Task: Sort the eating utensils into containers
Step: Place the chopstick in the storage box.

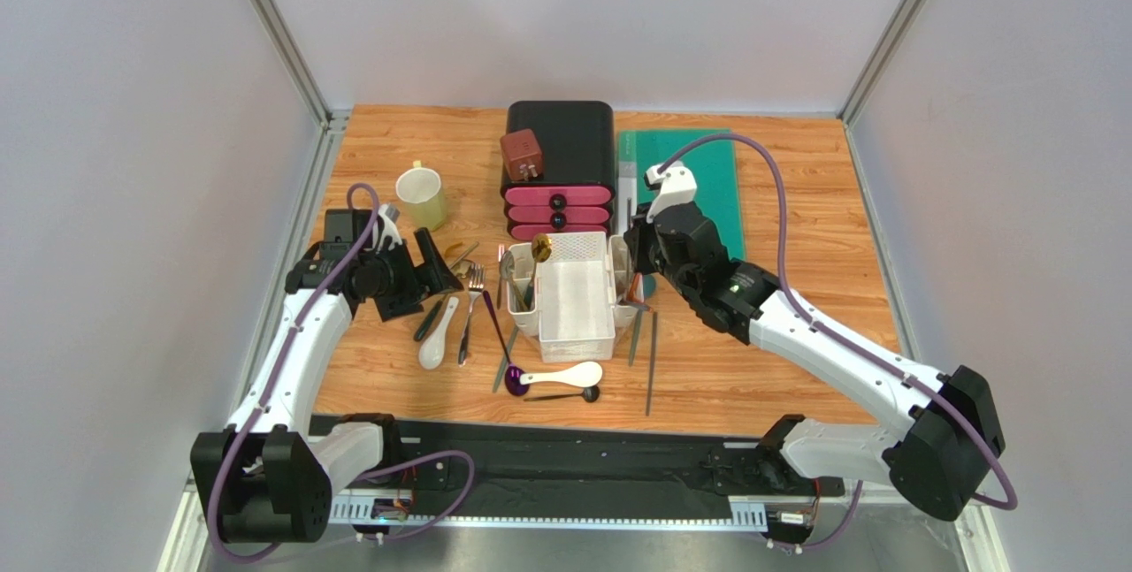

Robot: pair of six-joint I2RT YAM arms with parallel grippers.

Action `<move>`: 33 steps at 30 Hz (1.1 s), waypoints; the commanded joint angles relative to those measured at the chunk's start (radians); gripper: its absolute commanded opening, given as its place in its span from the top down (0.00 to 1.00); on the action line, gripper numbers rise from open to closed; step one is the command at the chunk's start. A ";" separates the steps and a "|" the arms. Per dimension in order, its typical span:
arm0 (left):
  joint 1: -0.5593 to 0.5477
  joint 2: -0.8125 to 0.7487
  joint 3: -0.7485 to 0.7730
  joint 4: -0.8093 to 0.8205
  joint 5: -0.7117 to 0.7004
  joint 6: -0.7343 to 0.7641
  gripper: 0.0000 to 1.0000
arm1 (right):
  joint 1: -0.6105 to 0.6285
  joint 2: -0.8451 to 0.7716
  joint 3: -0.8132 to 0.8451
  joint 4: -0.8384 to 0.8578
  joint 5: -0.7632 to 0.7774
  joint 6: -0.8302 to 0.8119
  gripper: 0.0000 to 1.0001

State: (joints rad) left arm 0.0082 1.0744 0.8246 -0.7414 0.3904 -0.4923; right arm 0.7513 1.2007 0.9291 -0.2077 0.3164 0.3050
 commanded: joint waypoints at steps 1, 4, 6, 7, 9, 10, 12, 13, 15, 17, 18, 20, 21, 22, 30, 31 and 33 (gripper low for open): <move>-0.005 -0.002 -0.001 0.016 0.005 -0.002 0.06 | 0.028 -0.038 -0.036 0.060 0.067 0.035 1.00; -0.005 -0.001 0.001 0.017 0.005 -0.002 0.06 | 0.046 -0.041 -0.056 0.056 0.098 0.051 1.00; -0.005 0.001 0.001 0.017 0.007 -0.003 0.06 | 0.059 -0.047 -0.070 0.053 0.119 0.068 1.00; -0.005 -0.001 0.002 0.017 0.007 -0.002 0.06 | 0.063 -0.050 -0.075 0.047 0.125 0.072 0.99; -0.005 -0.002 0.001 0.017 0.005 -0.002 0.06 | 0.072 -0.059 -0.084 0.042 0.138 0.088 0.94; -0.004 -0.001 0.001 0.017 0.007 -0.002 0.06 | 0.077 -0.062 -0.085 0.034 0.139 0.092 0.89; -0.004 -0.002 0.001 0.017 0.005 -0.002 0.06 | 0.082 -0.075 -0.090 0.012 0.151 0.105 0.81; -0.005 -0.004 -0.001 0.017 0.007 -0.002 0.06 | 0.085 -0.078 -0.092 0.005 0.154 0.108 0.79; -0.004 -0.004 0.001 0.019 0.007 -0.002 0.06 | 0.091 -0.093 -0.093 -0.015 0.161 0.120 0.74; -0.005 -0.004 0.001 0.019 0.008 -0.002 0.06 | 0.094 -0.116 -0.093 -0.027 0.167 0.128 0.70; -0.004 -0.004 -0.001 0.019 0.007 -0.003 0.06 | 0.095 -0.124 -0.092 -0.044 0.170 0.134 0.65; -0.005 -0.004 -0.001 0.020 0.008 -0.002 0.07 | 0.097 -0.144 -0.072 -0.070 0.184 0.138 0.63; -0.005 -0.005 -0.001 0.020 0.008 -0.002 0.06 | 0.095 -0.150 -0.064 -0.102 0.188 0.143 0.61; -0.004 -0.005 -0.002 0.020 0.011 -0.003 0.06 | 0.097 -0.156 -0.040 -0.122 0.194 0.146 0.61; -0.004 -0.013 -0.002 0.023 0.011 -0.003 0.06 | 0.079 -0.289 0.031 -0.391 0.383 0.226 0.56; -0.004 -0.014 -0.002 0.022 0.011 -0.003 0.06 | 0.051 -0.320 0.021 -0.422 0.380 0.271 0.57; -0.004 -0.017 -0.004 0.024 0.011 -0.003 0.06 | 0.004 -0.332 -0.030 -0.497 0.314 0.289 0.57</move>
State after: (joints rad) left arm 0.0082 1.0744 0.8246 -0.7406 0.3904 -0.4923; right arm 0.8223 0.9218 0.9207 -0.5163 0.5987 0.4980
